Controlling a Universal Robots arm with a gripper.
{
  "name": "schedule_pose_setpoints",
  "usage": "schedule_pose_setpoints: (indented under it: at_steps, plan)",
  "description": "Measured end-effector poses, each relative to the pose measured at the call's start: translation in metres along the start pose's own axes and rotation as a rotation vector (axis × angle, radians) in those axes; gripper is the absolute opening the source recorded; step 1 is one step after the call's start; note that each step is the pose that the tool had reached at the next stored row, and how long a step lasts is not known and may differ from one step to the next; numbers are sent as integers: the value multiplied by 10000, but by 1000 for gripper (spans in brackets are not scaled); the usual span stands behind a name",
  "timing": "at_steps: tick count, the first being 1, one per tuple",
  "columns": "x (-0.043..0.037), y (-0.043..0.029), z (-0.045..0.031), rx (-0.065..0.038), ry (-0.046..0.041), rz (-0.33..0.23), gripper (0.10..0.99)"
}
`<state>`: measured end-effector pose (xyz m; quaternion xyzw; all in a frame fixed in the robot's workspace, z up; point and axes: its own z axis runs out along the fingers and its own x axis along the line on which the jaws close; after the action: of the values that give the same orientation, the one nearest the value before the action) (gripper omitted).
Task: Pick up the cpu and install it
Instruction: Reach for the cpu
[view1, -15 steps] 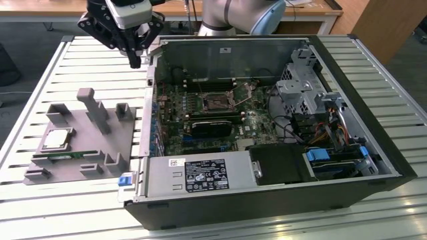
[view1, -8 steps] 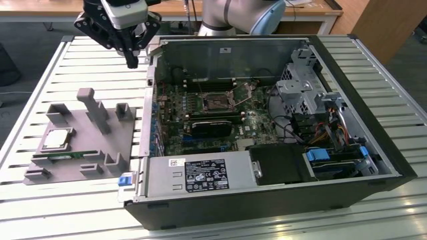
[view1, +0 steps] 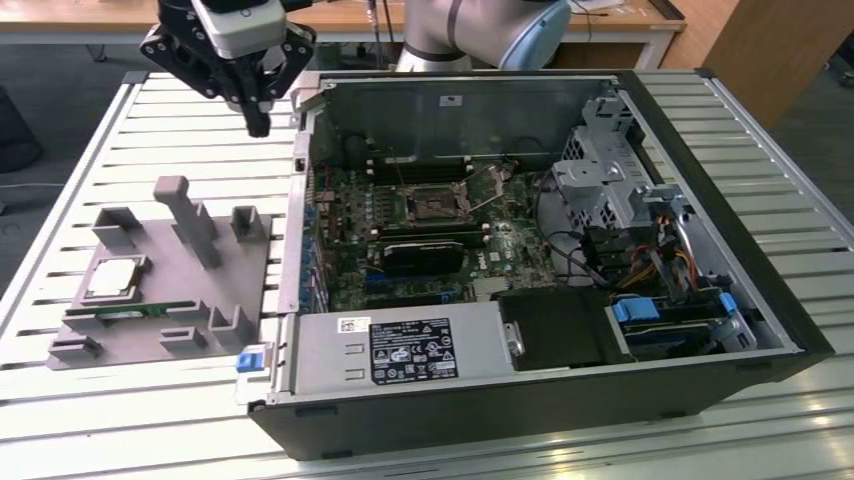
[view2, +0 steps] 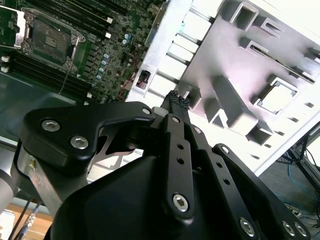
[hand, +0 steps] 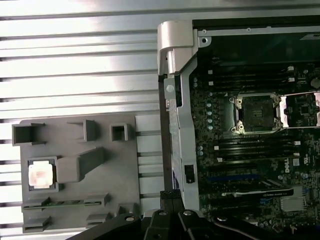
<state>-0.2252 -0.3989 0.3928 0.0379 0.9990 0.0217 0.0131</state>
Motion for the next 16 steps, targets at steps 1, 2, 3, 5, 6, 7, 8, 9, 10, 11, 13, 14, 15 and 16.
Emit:
schedule_pose_setpoints:
  at_steps: [1,2,3,5,6,7,8,9,10,11,13,14,15,16]
  plan:
    - [7,-1,0,0,0,0,106]
    - [14,-1,0,0,0,0,106]
    - [21,-2,-1,1,1,0,106]
    - [34,-3,-1,0,0,0,106]
    - [41,-3,-1,0,0,-1,106]
    - [48,-4,-2,1,0,0,106]
    - [54,-4,-2,0,0,0,106]
    - [61,-5,-2,0,0,0,106]
    - [68,-5,-2,0,0,0,106]
    - [75,-6,-2,0,0,0,106]
    - [88,-7,-3,1,0,0,106]
    - [95,-7,-3,0,0,0,106]
    - [102,-8,-3,1,1,0,106]
    - [109,-8,-3,0,-1,-1,106]
